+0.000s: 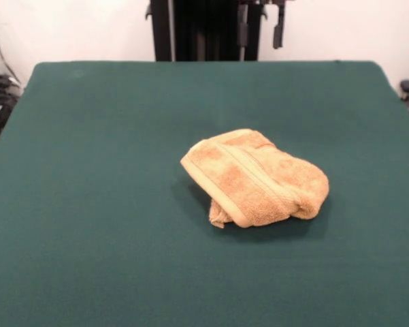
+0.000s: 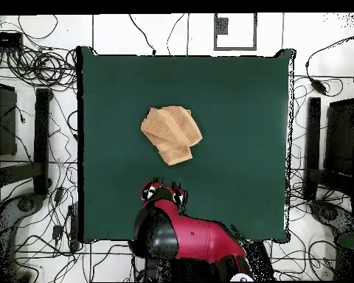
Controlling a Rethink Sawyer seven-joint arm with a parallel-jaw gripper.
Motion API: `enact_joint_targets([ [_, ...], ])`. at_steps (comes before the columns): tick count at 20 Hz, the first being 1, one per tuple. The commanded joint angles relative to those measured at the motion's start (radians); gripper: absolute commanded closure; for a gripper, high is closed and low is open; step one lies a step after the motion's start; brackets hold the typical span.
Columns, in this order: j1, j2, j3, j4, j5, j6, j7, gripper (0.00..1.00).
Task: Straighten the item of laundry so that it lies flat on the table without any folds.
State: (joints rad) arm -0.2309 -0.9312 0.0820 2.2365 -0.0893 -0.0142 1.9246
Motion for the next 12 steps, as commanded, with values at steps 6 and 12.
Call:
enact_joint_targets([
  [6,0.024,0.014,0.101,0.105,-0.198,-0.042,0.078,0.00],
  [12,0.064,0.011,0.050,0.129,-0.225,-0.091,0.130,0.00],
])
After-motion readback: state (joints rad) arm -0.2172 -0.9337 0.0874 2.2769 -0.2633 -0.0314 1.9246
